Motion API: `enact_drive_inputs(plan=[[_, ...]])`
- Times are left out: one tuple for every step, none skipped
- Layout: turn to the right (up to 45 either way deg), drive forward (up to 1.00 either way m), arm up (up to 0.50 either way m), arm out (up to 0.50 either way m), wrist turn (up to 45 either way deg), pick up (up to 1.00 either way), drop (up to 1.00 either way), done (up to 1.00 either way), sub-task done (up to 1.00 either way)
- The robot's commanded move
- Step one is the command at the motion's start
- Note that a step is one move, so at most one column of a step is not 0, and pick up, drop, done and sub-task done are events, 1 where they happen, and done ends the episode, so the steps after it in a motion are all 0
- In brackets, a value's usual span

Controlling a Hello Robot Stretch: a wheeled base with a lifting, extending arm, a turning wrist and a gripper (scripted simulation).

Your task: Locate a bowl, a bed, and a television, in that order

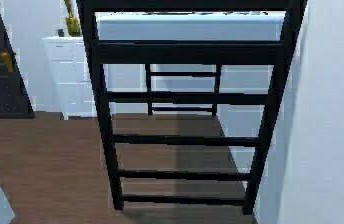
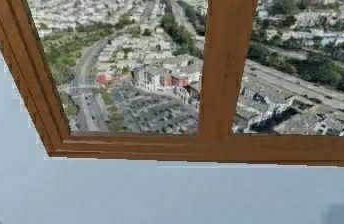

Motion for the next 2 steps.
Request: enact_drive_inputs(plan=[[-39.0,0.00,0.00,0.00,0.0,0.00,0.00,0.00,0.00],[0.0,1.00,0.00,0.00,0.0,0.00,0.00,0.00,0.00]])
